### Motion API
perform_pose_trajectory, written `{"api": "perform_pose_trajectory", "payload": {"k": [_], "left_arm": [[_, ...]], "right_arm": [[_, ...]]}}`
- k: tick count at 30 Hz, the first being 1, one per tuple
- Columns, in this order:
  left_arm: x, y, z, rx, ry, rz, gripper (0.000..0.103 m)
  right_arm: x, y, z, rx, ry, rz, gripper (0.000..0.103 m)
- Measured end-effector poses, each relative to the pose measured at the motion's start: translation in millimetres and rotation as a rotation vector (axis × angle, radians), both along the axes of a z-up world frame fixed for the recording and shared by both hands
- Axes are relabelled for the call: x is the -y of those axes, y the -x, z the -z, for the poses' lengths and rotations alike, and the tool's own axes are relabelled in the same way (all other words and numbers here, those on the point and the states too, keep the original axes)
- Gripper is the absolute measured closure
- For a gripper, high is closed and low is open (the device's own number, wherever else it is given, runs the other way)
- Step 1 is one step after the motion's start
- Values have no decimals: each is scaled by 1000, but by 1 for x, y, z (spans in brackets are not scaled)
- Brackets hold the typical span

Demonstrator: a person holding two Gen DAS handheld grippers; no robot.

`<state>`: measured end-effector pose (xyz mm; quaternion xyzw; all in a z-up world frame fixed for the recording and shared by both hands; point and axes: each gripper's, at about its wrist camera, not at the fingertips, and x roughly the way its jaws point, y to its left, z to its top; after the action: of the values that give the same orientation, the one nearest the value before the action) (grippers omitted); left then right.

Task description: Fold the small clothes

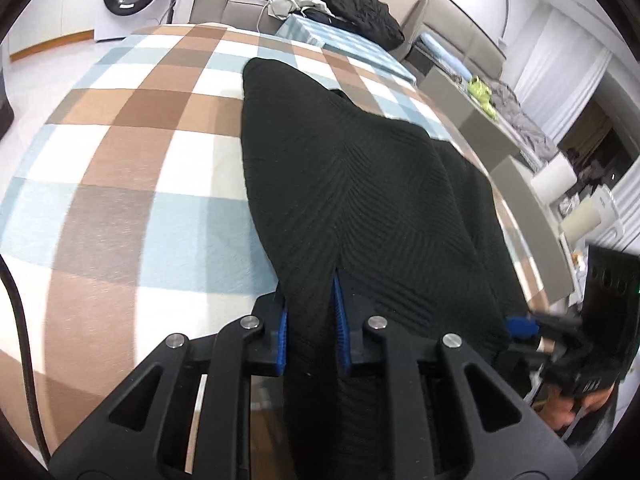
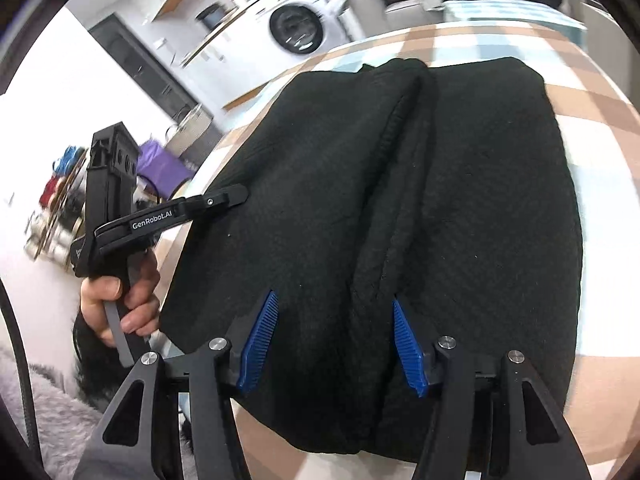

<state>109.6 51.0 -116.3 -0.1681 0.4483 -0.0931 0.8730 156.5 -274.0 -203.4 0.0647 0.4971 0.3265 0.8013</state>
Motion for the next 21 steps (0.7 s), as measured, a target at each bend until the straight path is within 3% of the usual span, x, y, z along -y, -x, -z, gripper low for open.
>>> {"api": "perform_pose_trajectory", "payload": {"k": [7, 9, 12, 15, 18, 21], "left_arm": [[-18, 8, -3, -10, 27, -31, 75], [-21, 12, -5, -2, 28, -42, 75], [-26, 20, -12, 18, 31, -54, 75], [-26, 26, -23, 48, 22, -49, 74], [-22, 27, -23, 52, 19, -32, 68], [-12, 21, -17, 30, 16, -8, 67]], "right_arm": [[-15, -54, 0, -20, -34, 47, 44], [-20, -71, -2, -2, -23, 69, 69], [-29, -80, -2, 8, 30, 73, 92], [-29, -73, -31, 109, 14, 62, 93], [-22, -64, -58, 189, 32, 100, 93], [-9, -64, -42, 153, 114, 161, 92]]}}
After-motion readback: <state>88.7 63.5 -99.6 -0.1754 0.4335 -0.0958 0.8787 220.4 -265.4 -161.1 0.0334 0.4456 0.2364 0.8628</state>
